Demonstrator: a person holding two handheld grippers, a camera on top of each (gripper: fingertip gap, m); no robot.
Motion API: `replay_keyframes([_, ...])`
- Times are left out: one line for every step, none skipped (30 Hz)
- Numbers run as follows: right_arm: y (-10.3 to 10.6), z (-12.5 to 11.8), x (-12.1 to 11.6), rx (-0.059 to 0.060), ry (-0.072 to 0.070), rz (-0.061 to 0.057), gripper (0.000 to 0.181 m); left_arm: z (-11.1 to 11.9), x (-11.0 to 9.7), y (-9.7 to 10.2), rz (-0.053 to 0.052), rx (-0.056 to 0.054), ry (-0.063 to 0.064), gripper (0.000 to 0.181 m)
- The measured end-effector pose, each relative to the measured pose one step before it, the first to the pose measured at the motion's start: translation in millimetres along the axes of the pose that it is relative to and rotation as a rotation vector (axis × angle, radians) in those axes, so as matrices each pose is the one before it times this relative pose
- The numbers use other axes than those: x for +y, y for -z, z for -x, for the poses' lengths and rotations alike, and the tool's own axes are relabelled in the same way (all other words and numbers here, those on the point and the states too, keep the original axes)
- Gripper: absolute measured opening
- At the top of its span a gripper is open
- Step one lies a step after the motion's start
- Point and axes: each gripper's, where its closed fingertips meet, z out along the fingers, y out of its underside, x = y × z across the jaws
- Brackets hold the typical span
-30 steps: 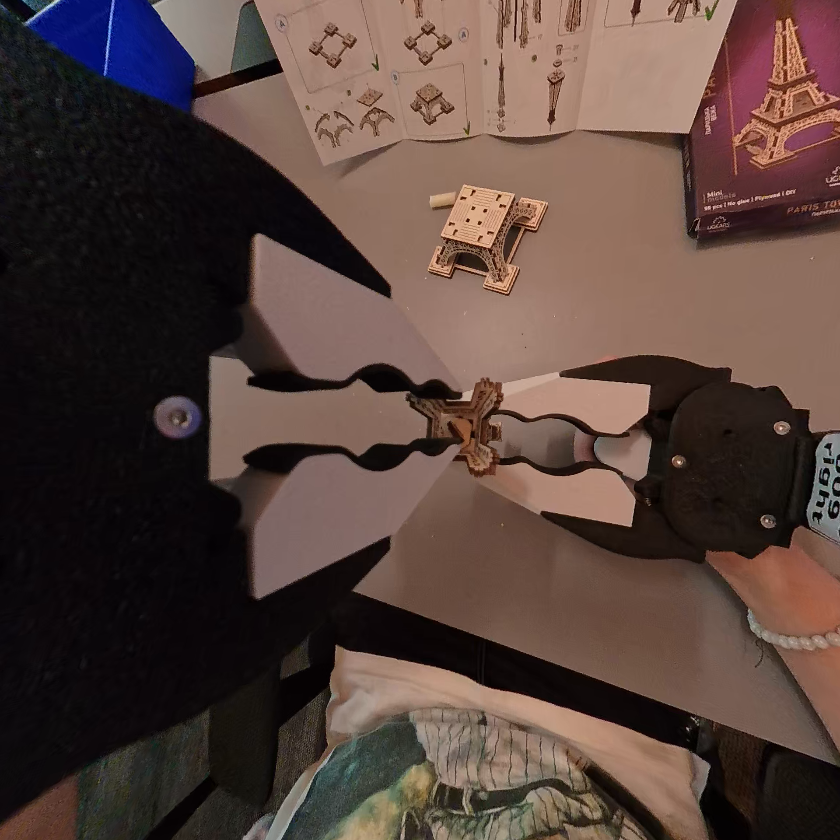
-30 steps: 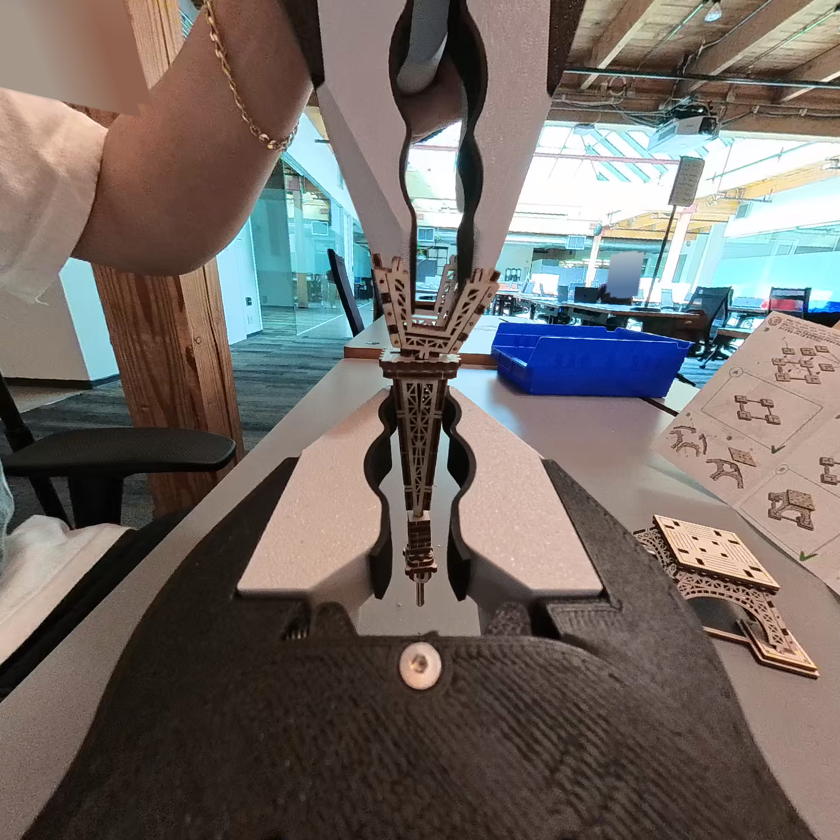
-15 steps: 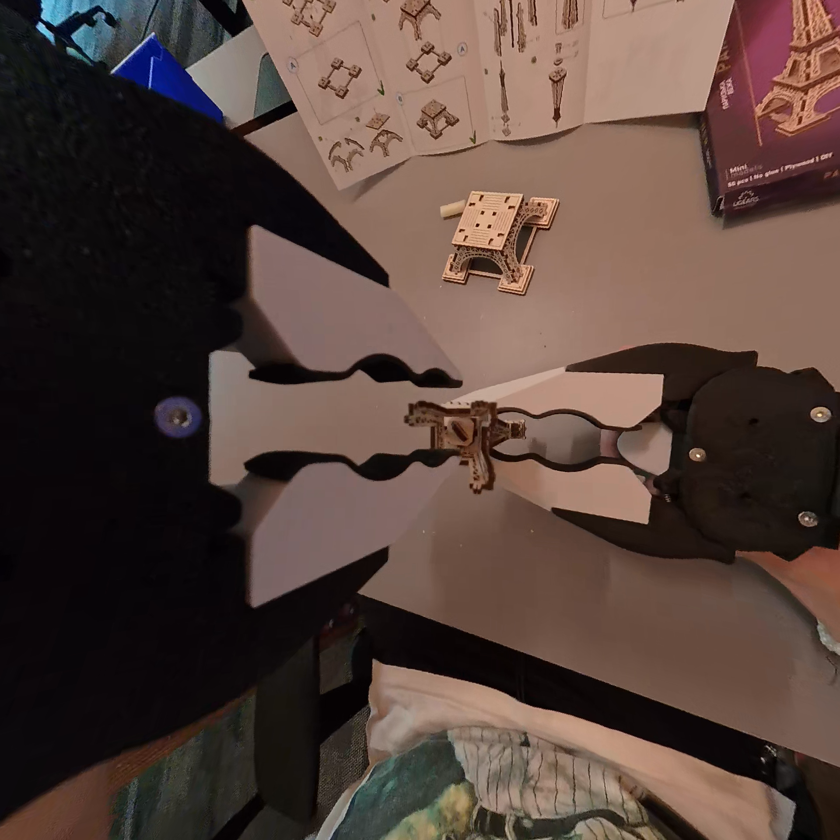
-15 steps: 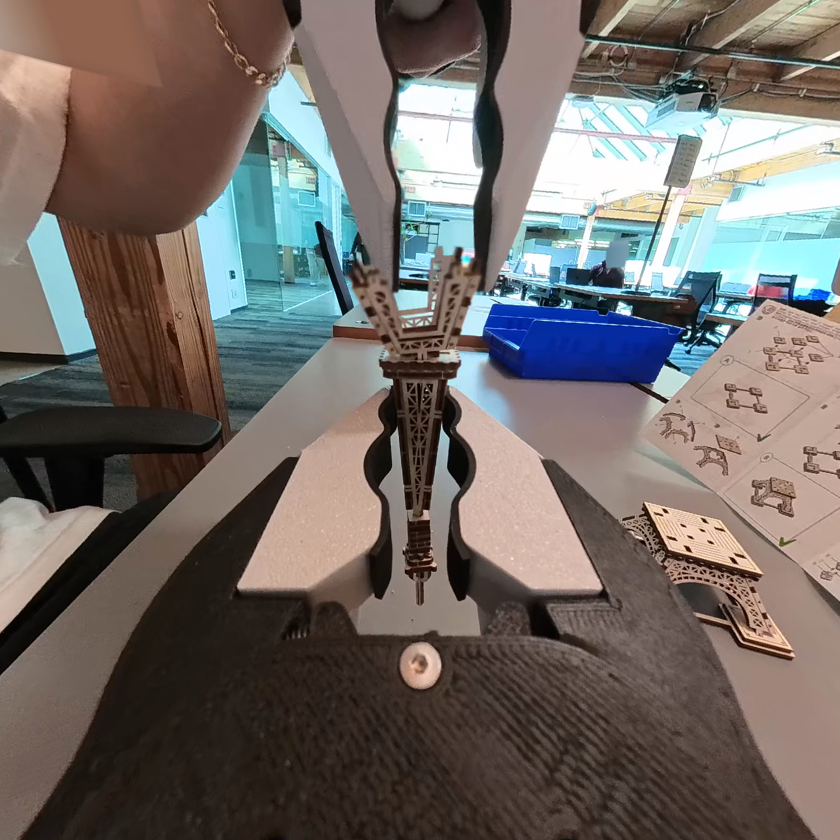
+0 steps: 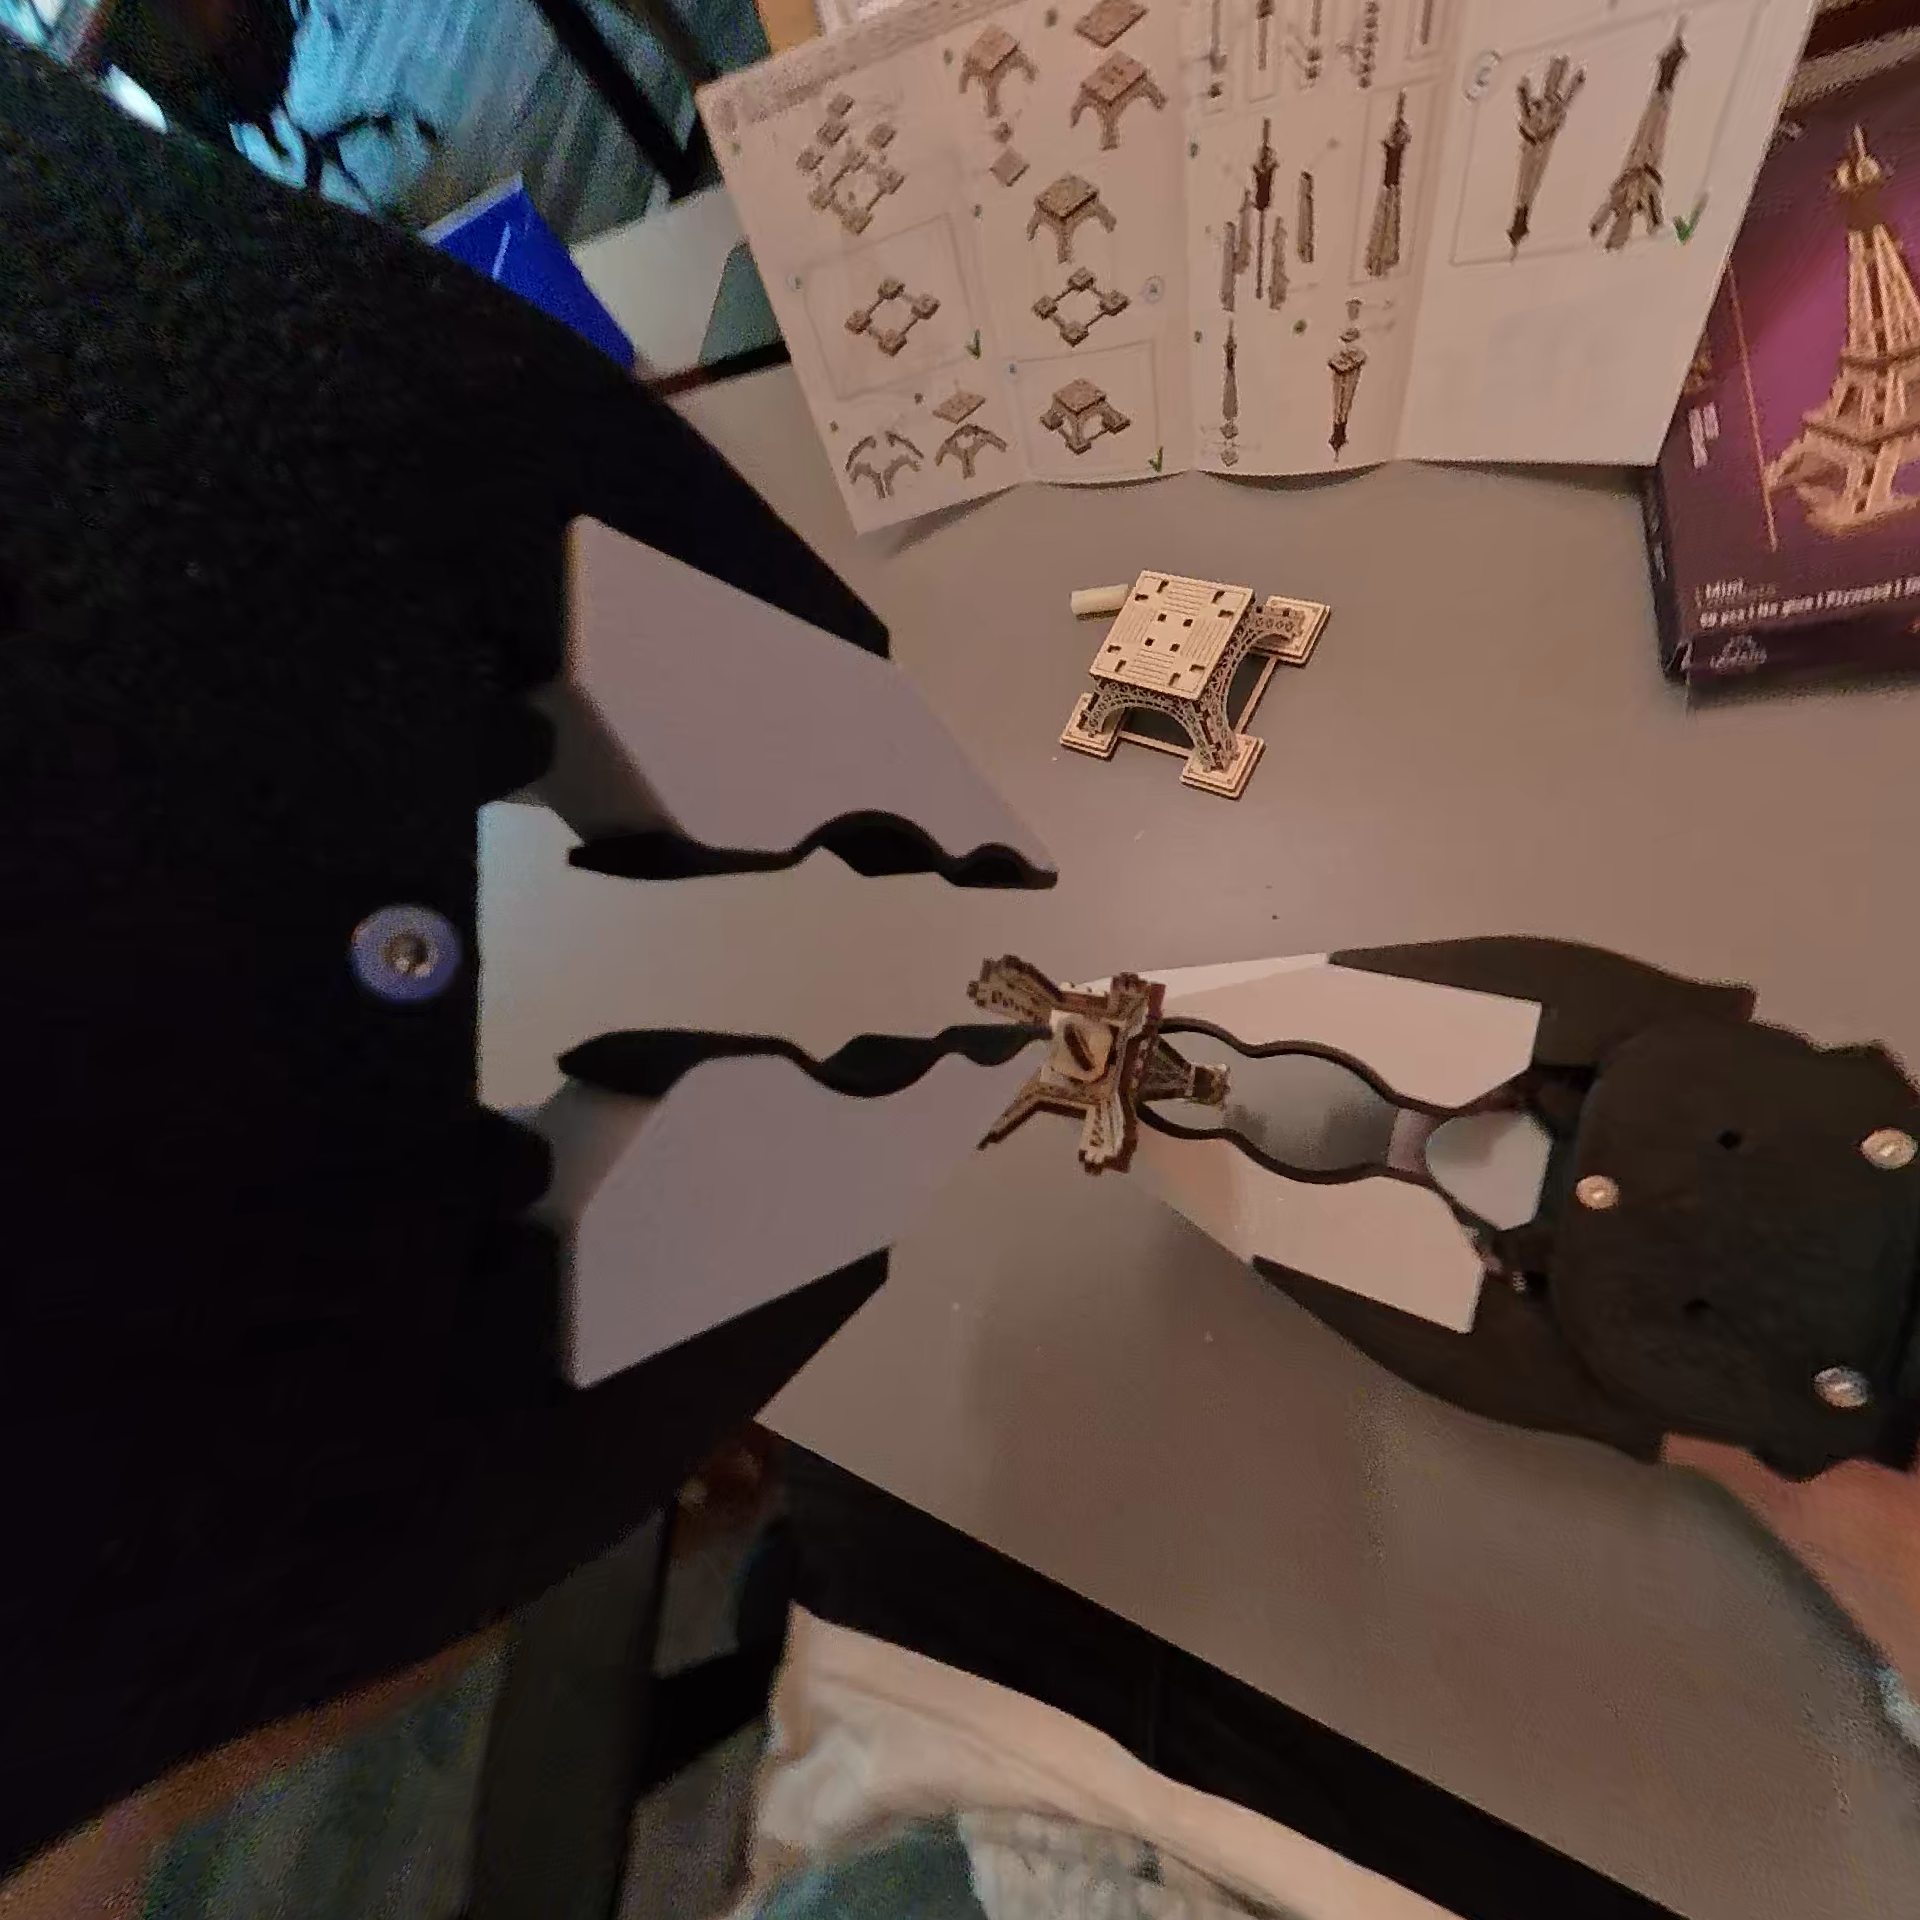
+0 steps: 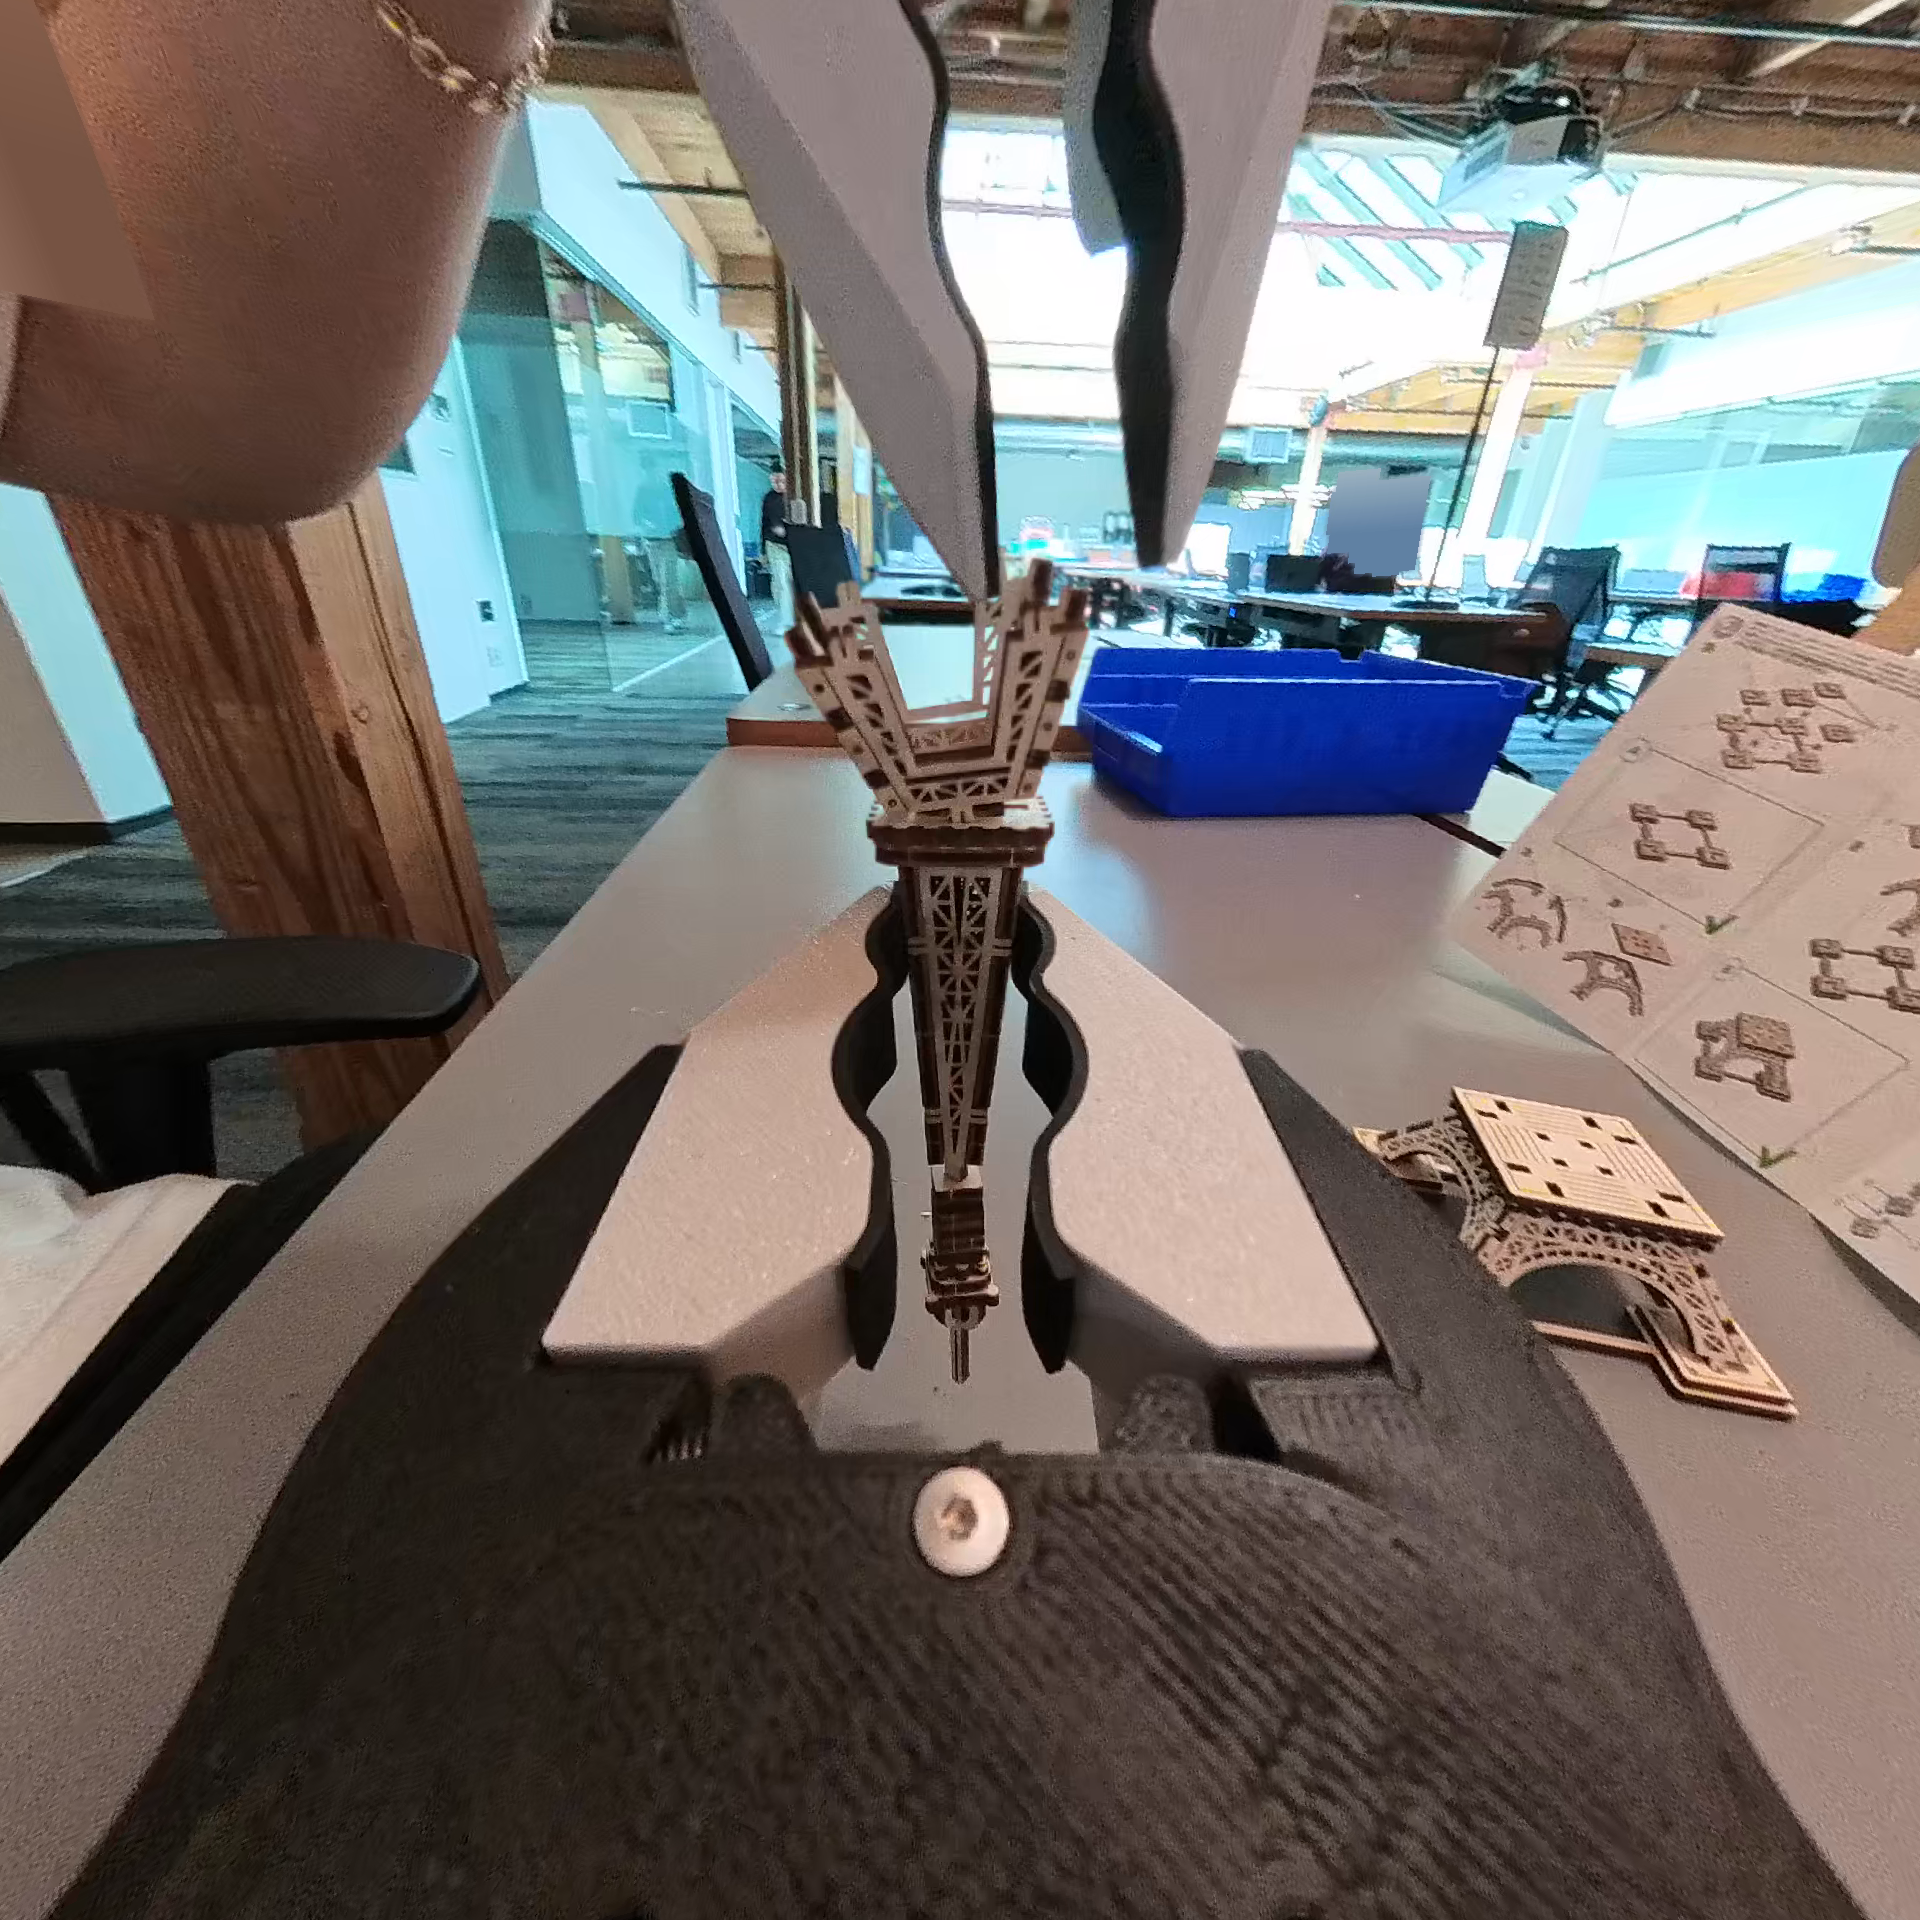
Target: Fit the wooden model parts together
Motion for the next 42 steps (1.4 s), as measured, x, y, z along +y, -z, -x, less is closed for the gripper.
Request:
replay_keyframes([-0.01, -2.34, 1.06, 0.0148, -0.0021, 0.0078, 0.017, 1.06, -1.53, 1.88, -0.0406, 0.0000, 0.0582, 0.025])
replay_keyframes([0.18, -2.94, 0.74, 0.0178, -0.0043, 0.0043, 0.017, 1.66, -1.85, 1.38, -0.0503, 0.0012, 0.0669, 0.027])
replay_keyframes([0.42, -4.44, 0.94, 0.0277, -0.0040, 0.0072, 0.017, 1.14, -0.77, 0.67, -0.0499, 0.0104, 0.0670, 0.029])
replay_keyframes([0.37, -4.59, 0.97, 0.0275, -0.0034, 0.0074, 0.017, 1.19, 1.02, 0.14, -0.0434, 0.0167, 0.0601, 0.030])
replay_keyframes([0.37, -3.30, 0.67, 0.0198, -0.0018, 0.0055, 0.017, 2.70, 2.05, -0.52, -0.0366, 0.0133, 0.0537, 0.031])
replay_keyframes([0.27, -2.28, 0.42, 0.0145, 0.0036, 0.0038, 0.017, 3.53, 2.30, -1.02, -0.0289, 0.0151, 0.0524, 0.032])
replay_keyframes([0.00, -1.04, 0.90, 0.0093, 0.0108, 0.0056, 0.017, 2.68, 2.61, -1.45, -0.0186, 0.0248, 0.0511, 0.032])
replay_keyframes([-0.47, 0.12, 1.42, 0.0042, 0.0124, 0.0098, 0.017, 0.35, 1.98, -1.74, -0.0127, 0.0386, 0.0430, 0.032])
replay_keyframes([-0.80, 0.82, 1.21, 0.0020, 0.0111, 0.0098, 0.017, -2.05, 1.41, -2.39, -0.0090, 0.0481, 0.0322, 0.032])
replay_keyframes([-0.68, 1.76, 0.60, -0.0026, 0.0128, 0.0045, 0.017, -1.51, 1.45, -2.89, -0.0015, 0.0361, 0.0262, 0.034])
replay_keyframes([-0.64, 1.90, 0.40, -0.0040, 0.0128, 0.0033, 0.017, 1.31, 1.65, -2.97, 0.0044, 0.0090, 0.0236, 0.039])
replay_keyframes([-0.43, 0.93, 0.26, 0.0011, 0.0102, 0.0025, 0.017, 2.63, 1.04, -2.62, 0.0030, -0.0088, 0.0166, 0.042])
replay_keyframes([-0.10, 0.27, -0.34, 0.0050, 0.0092, -0.0016, 0.017, 1.52, 0.43, -2.14, -0.0017, -0.0108, 0.0099, 0.046])
replay_keyframes([0.17, -0.12, -1.01, 0.0055, 0.0083, -0.0042, 0.017, 0.87, 0.59, -1.89, -0.0015, -0.0086, 0.0111, 0.051])
replay_keyframes([0.36, -1.12, -0.85, 0.0101, 0.0085, -0.0017, 0.017, 0.59, 0.99, -1.67, 0.0004, -0.0060, 0.0119, 0.054])
replay_keyframes([0.72, -2.59, -0.84, 0.0194, 0.0101, 0.0000, 0.017, 1.64, 0.78, -1.20, -0.0020, -0.0109, 0.0078, 0.055])
replay_keyframes([0.80, -3.21, -0.89, 0.0228, 0.0100, -0.0017, 0.017, 2.62, 0.32, -0.50, -0.0063, -0.0157, 0.0064, 0.058])
replay_keyframes([0.72, -3.09, -0.75, 0.0215, 0.0090, -0.0023, 0.017, 2.27, 0.28, 0.23, -0.0068, -0.0104, 0.0098, 0.061])
replay_keyframes([0.67, -2.59, -0.55, 0.0185, 0.0095, -0.0029, 0.017, 0.79, -0.31, 1.03, -0.0090, 0.0034, 0.0101, 0.062])
replay_keyframes([0.50, -1.84, -0.40, 0.0149, 0.0073, -0.0038, 0.017, -0.12, -0.60, 1.26, -0.0099, 0.0107, 0.0078, 0.062])
replay_keyframes([0.16, -0.68, -0.10, 0.0060, 0.0027, -0.0030, 0.017, 1.51, -0.34, 1.29, -0.0054, 0.0035, 0.0074, 0.061])
replay_keyframes([-0.19, 0.43, 0.28, -0.0014, 0.0012, -0.0007, 0.017, 2.75, 0.51, 0.55, 0.0016, -0.0029, 0.0079, 0.061])
replay_keyframes([-0.28, 0.38, 0.66, 0.0002, 0.0010, 0.0014, 0.017, 2.18, 1.55, -0.38, 0.0092, 0.0023, 0.0072, 0.061])
replay_keyframes([-0.29, 0.52, 0.55, -0.0007, 0.0030, 0.0022, 0.017, 1.18, 2.05, -1.30, 0.0134, 0.0071, 0.0068, 0.061])
replay_keyframes([-0.32, 1.05, 0.65, -0.0033, 0.0061, 0.0032, 0.017, 0.02, 1.65, -2.30, 0.0119, 0.0104, 0.0045, 0.061])
replay_keyframes([-0.22, 0.65, 0.20, -0.0001, 0.0078, 0.0011, 0.017, -1.68, 1.21, -2.60, 0.0084, 0.0159, 0.0016, 0.061])
replay_keyframes([-0.15, 0.65, -0.24, 0.0001, 0.0052, -0.0013, 0.017, -2.59, 0.10, -2.41, 0.0034, 0.0172, 0.0008, 0.061])
replay_keyframes([-0.30, 1.05, -0.01, -0.0044, -0.0001, 0.0003, 0.017, -1.52, -0.51, -1.99, -0.0002, 0.0082, 0.0010, 0.061])
replay_keyframes([-0.26, 0.73, 0.09, -0.0027, -0.0014, 0.0001, 0.017, -0.11, -0.63, -1.40, -0.0007, -0.0015, -0.0009, 0.061])
replay_keyframes([-0.10, 0.08, 0.17, 0.0021, 0.0018, 0.0003, 0.017, 0.75, -0.59, -1.00, -0.0007, -0.0060, -0.0016, 0.061])
replay_keyframes([-0.04, 0.08, 0.23, 0.0015, 0.0042, 0.0015, 0.017, 2.29, -0.23, -0.85, 0.0022, -0.0127, 0.0008, 0.061])
replay_keyframes([-0.05, 0.05, 0.03, 0.0011, 0.0051, 0.0015, 0.017, 2.79, 0.29, -0.95, 0.0050, -0.0139, 0.0015, 0.061])
replay_keyframes([0.14, -0.30, -0.17, 0.0044, 0.0059, 0.0005, 0.017, 1.14, 0.29, -0.92, 0.0044, -0.0040, 0.0011, 0.061])
replay_keyframes([0.13, -0.32, -0.33, 0.0053, 0.0073, -0.0003, 0.017, -0.04, -0.09, -0.81, 0.0021, 0.0028, 0.0018, 0.061])
replay_keyframes([-0.06, 0.48, -0.27, 0.0002, 0.0069, 0.0001, 0.017, -0.08, -0.23, -0.75, 0.0016, 0.0007, 0.0003, 0.061])
replay_keyframes([-0.12, 0.80, 0.21, -0.0025, 0.0041, 0.0024, 0.017, 0.21, -0.04, -0.49, 0.0033, -0.0021, -0.0032, 0.061])
replay_keyframes([-0.19, 0.56, -0.06, -0.0003, 0.0024, -0.0003, 0.017, 0.89, -0.01, -0.44, 0.0041, -0.0058, -0.0037, 0.061])
replay_keyframes([-0.06, 0.64, -0.34, -0.0010, 0.0039, -0.0027, 0.017, 1.12, -0.11, -0.53, 0.0033, -0.0060, -0.0020, 0.061])
replay_keyframes([-0.15, 0.73, 0.05, -0.0025, 0.0057, 0.0007, 0.017, 0.67, 0.05, -0.59, 0.0039, -0.0002, -0.0009, 0.061])
replay_keyframes([-0.09, 0.48, 0.13, -0.0008, 0.0045, 0.0012, 0.017, 0.04, 0.23, -0.60, 0.0025, 0.0042, 0.0024, 0.061])
replay_keyframes([0.02, -0.03, 0.08, 0.0003, -0.0012, -0.0002, 0.017, -0.11, 0.22, -0.40, 0.0010, 0.0052, 0.0020, 0.061])
replay_keyframes([0.11, -0.10, -0.05, -0.0024, -0.0084, -0.0025, 0.017, -0.23, 0.05, 0.07, -0.0024, 0.0046, -0.0004, 0.061])
